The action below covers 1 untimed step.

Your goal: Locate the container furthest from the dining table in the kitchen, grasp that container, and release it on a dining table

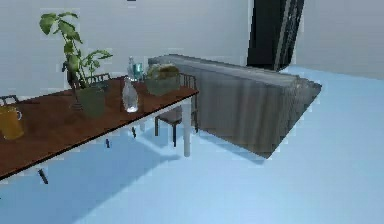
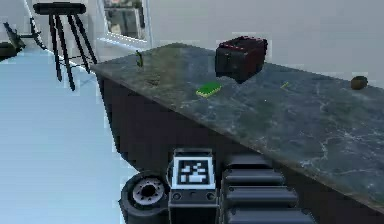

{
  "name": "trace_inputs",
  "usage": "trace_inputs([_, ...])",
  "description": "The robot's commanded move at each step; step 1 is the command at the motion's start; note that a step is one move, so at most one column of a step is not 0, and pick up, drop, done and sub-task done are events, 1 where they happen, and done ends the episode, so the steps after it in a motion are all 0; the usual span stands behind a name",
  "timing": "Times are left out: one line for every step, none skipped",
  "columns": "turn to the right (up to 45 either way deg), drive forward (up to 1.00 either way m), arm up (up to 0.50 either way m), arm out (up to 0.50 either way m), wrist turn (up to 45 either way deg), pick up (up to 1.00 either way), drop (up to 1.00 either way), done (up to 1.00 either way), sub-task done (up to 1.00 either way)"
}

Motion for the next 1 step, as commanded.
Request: trace_inputs([0.0,0.8,0.0,0.0,0.0,0.0,0.0,0.0,0.0])
